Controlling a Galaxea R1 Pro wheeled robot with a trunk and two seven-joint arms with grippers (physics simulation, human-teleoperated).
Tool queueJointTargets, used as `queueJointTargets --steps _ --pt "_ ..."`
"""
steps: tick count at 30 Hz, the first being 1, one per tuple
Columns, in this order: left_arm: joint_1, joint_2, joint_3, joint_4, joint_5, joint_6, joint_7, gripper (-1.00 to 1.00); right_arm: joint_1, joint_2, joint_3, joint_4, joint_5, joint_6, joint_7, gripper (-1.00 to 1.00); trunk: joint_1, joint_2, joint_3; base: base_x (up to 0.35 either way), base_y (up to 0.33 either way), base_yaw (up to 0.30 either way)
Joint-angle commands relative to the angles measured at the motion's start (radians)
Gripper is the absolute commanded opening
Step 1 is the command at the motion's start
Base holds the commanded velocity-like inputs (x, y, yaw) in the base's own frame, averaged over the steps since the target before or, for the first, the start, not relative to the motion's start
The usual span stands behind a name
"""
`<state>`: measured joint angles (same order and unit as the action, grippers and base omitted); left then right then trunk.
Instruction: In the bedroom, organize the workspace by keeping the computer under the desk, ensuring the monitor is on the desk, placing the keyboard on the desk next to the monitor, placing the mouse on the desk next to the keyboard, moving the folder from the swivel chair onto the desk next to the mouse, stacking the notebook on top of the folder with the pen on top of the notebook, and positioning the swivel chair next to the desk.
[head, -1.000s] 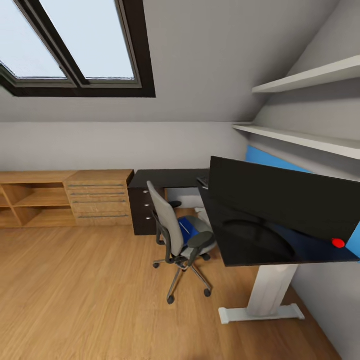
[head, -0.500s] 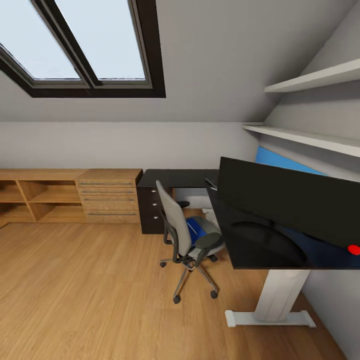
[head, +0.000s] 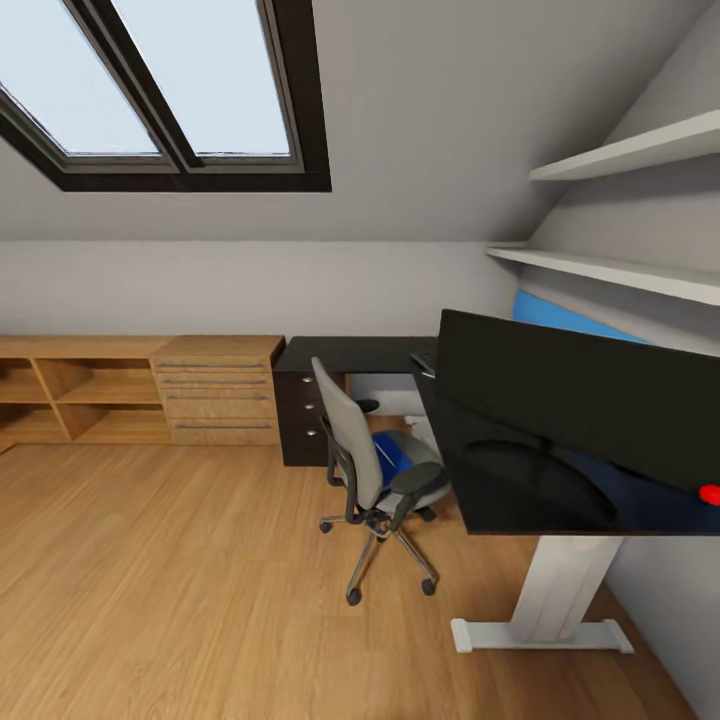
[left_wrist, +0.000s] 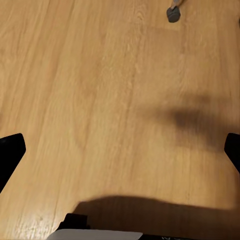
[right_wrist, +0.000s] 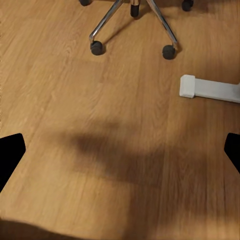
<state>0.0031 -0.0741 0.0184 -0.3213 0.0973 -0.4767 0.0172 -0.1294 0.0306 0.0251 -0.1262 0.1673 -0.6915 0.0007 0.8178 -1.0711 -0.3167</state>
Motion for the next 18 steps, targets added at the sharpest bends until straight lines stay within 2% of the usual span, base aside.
queueJointTargets --steps 1,18 --pt "0.0 0.0 0.002 -0.001 0.005 0.0 -0.001 1.0 -0.001 0.0 0.002 0.001 0.0 -0.003 0.0 1.0 0.004 -0.008 -0.004 0.0 0.0 0.0" --pt "-0.002 -0.001 0.0 -0.001 0.006 0.096 0.08 1.0 -0.001 0.006 0.003 0.003 -0.002 -0.005 -0.002 1.0 0.069 -0.127 -0.058 0.0 0.0 0.0"
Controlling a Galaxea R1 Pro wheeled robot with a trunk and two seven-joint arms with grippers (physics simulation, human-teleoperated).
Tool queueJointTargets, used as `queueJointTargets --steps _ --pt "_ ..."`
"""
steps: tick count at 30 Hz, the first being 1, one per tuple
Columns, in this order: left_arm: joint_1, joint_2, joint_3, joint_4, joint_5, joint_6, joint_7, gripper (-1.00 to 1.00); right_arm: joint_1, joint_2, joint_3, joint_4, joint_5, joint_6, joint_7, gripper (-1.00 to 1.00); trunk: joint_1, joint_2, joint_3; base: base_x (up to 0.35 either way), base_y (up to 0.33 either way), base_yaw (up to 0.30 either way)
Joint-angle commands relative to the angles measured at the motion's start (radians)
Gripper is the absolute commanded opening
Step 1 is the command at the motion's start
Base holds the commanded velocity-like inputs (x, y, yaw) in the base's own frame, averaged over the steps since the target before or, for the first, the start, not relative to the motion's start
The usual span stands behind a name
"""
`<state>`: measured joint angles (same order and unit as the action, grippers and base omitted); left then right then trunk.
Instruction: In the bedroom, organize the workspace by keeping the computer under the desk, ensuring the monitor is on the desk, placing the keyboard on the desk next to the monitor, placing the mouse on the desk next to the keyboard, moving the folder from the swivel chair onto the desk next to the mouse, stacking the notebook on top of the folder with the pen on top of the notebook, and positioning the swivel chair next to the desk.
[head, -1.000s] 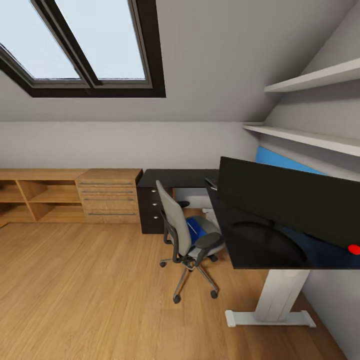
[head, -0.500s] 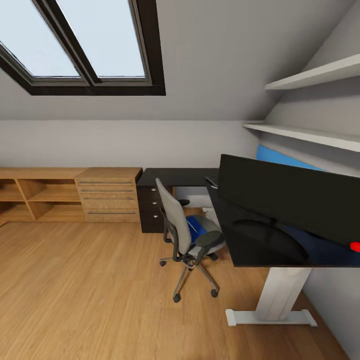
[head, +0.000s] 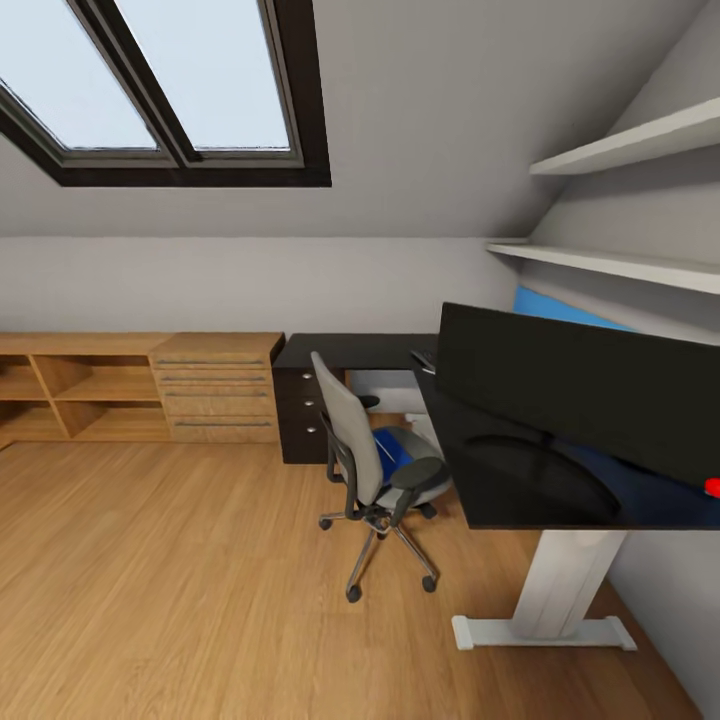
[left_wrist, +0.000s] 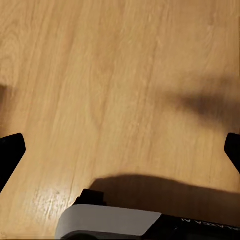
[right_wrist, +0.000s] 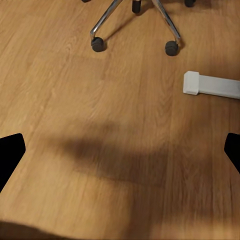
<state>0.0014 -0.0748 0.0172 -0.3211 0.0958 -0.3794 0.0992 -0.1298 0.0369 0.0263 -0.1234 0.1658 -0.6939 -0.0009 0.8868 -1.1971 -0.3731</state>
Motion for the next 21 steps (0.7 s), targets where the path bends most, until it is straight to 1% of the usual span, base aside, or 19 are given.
queueJointTargets --steps 1,8,9,12,21 --pt "0.0 0.0 0.001 -0.001 0.007 0.004 -0.001 1.0 -0.001 0.0 0.002 0.001 0.0 -0.005 0.0 1.0 0.004 -0.008 -0.004 0.0 0.0 0.0" --pt "0.0 -0.004 0.001 -0.004 0.009 0.007 0.035 1.0 -0.001 0.0 0.001 0.0 0.001 -0.009 -0.002 1.0 0.031 -0.057 -0.026 0.0 0.0 0.0" --pt "0.0 -0.005 0.0 -0.005 0.008 0.005 0.19 1.0 -0.001 -0.001 0.002 0.0 0.001 -0.009 -0.002 1.0 0.035 -0.064 -0.029 0.0 0.0 0.0" --pt "0.0 -0.005 -0.001 -0.008 0.008 0.003 0.221 1.0 -0.001 -0.001 0.004 -0.001 0.002 -0.009 -0.002 1.0 0.046 -0.085 -0.039 0.0 0.0 -0.06" --pt "0.0 -0.005 -0.001 -0.012 0.008 0.005 0.237 1.0 -0.001 -0.003 0.004 0.0 0.003 -0.007 -0.002 1.0 0.081 -0.148 -0.067 0.0 0.015 -0.189"
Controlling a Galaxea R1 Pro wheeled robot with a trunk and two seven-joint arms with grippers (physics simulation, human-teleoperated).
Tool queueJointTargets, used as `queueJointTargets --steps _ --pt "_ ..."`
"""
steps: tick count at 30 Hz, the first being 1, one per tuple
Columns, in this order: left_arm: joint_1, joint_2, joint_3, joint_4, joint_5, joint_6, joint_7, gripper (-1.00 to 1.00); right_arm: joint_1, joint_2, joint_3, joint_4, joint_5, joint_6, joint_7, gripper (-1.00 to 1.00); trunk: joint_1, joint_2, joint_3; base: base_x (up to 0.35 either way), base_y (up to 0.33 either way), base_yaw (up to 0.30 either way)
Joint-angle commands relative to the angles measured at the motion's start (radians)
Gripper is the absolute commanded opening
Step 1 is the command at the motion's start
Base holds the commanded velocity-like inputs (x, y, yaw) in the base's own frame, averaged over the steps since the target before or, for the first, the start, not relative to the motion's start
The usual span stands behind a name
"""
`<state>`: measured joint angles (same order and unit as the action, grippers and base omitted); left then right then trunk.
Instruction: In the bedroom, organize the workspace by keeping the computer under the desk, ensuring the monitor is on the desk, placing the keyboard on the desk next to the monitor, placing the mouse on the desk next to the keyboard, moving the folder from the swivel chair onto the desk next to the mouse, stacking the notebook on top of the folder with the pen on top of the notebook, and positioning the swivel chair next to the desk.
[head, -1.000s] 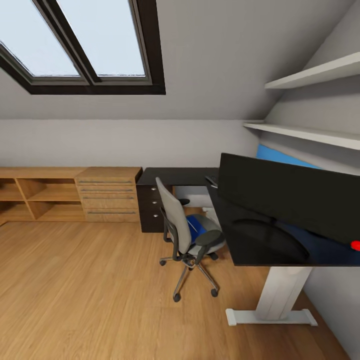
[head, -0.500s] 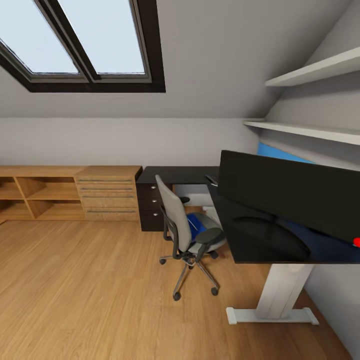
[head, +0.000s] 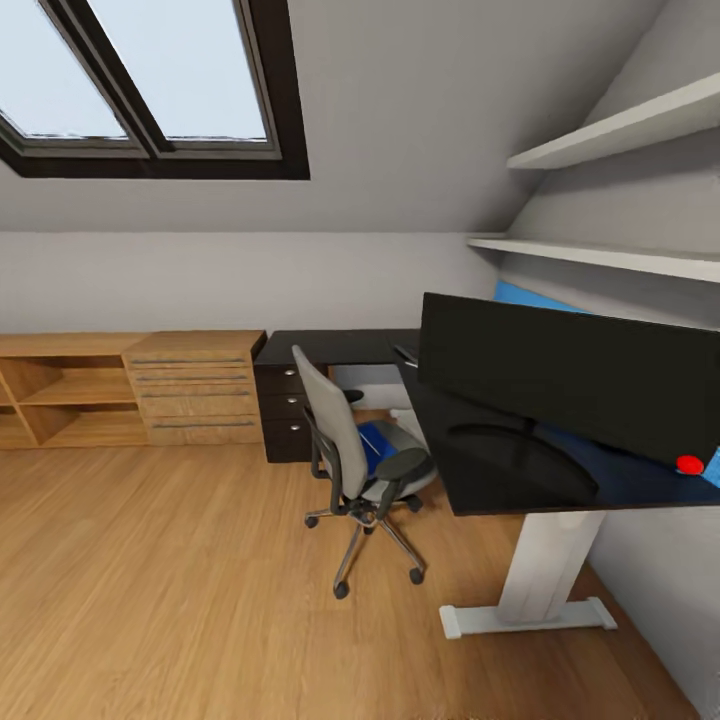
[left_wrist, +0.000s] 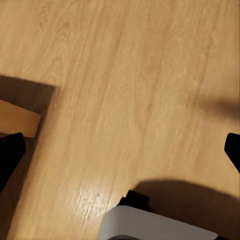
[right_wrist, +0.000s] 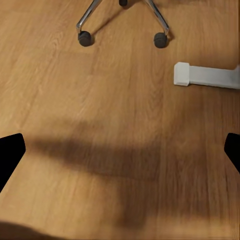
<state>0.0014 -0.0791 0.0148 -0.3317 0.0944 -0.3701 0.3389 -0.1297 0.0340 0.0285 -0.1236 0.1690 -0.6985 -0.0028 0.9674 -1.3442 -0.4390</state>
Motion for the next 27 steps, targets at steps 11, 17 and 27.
queueJointTargets --steps 11,17,27 --pt "0.0 0.002 0.002 -0.001 0.011 0.0 -0.003 1.0 -0.001 0.0 0.002 0.001 0.0 0.0 0.0 1.0 0.042 -0.078 -0.035 0.0 0.271 -0.027" --pt "0.0 0.001 0.002 -0.001 0.011 -0.003 -0.003 1.0 -0.001 0.0 0.002 0.001 0.0 0.0 0.0 1.0 0.065 -0.12 -0.054 0.0 0.337 -0.002" --pt "0.0 -0.001 0.003 -0.001 0.01 -0.007 -0.003 1.0 -0.001 0.0 0.002 0.001 0.0 0.001 0.0 1.0 0.104 -0.19 -0.086 0.0 0.218 0.0"
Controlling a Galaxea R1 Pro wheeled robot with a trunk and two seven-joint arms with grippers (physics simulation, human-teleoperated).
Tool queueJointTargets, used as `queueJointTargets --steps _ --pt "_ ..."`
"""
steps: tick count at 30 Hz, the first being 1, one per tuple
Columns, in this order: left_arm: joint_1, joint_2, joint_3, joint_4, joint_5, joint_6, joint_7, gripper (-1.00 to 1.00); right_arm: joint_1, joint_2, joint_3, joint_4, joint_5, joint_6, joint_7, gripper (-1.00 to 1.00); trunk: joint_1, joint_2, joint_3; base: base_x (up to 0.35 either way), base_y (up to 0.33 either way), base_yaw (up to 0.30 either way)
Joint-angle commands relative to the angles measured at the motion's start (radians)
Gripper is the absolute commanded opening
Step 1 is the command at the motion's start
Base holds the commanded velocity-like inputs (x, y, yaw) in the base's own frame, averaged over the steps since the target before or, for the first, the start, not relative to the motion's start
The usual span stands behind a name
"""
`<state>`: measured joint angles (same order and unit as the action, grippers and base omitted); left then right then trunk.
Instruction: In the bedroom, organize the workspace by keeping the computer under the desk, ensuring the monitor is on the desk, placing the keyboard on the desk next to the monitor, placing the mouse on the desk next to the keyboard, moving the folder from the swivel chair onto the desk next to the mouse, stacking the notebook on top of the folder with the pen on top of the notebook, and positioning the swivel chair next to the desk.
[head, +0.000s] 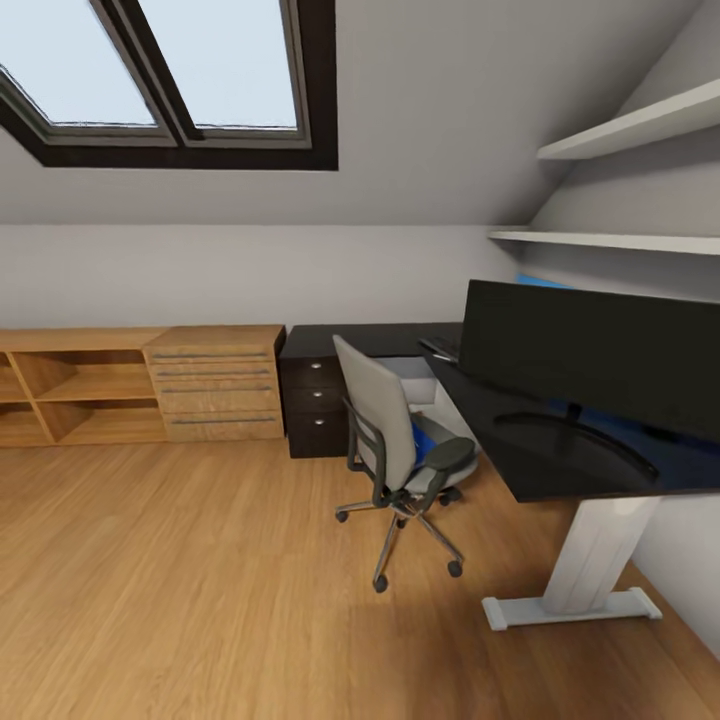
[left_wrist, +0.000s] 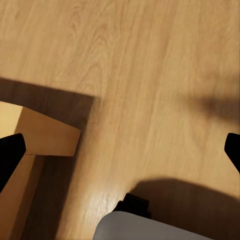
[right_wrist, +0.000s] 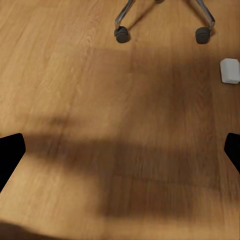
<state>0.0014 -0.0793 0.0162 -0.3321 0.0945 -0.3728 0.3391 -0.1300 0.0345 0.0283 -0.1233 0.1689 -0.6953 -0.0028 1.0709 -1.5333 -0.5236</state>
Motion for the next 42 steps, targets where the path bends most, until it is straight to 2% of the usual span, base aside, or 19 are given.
queueJointTargets --steps 1,34,38,39,41,42 --pt "0.0 0.0 0.001 -0.001 0.01 -0.005 -0.003 1.0 -0.001 0.0 0.002 0.001 0.0 -0.003 0.0 1.0 0.004 -0.008 -0.004 0.0 0.038 0.0" --pt "0.0 -0.003 -0.003 0.001 0.005 -0.004 -0.009 1.0 0.0 0.002 0.003 0.001 0.0 -0.002 -0.002 1.0 0.13 -0.239 -0.108 0.0 0.003 0.0" --pt "0.0 -0.043 -0.007 -0.011 0.004 -0.002 -0.01 1.0 -0.001 0.002 -0.002 -0.015 -0.001 -0.001 -0.004 1.0 0.146 -0.267 -0.12 0.0 0.0 0.0" --pt "0.0 -0.069 -0.008 -0.178 -0.001 0.034 -0.009 1.0 -0.002 0.005 -0.004 -0.164 -0.013 0.009 -0.062 1.0 0.15 -0.274 -0.123 0.0 0.0 0.0" --pt "0.0 -0.071 -0.01 -0.235 -0.003 0.076 -0.009 1.0 -0.003 0.005 -0.005 -0.215 -0.021 0.024 -0.092 1.0 0.157 -0.288 -0.129 0.0 0.0 0.0" --pt "0.0 -0.074 -0.014 -0.3 -0.003 0.143 -0.008 1.0 -0.005 0.005 -0.004 -0.264 -0.03 0.049 -0.125 1.0 0.161 -0.295 -0.133 0.0 0.0 0.0"
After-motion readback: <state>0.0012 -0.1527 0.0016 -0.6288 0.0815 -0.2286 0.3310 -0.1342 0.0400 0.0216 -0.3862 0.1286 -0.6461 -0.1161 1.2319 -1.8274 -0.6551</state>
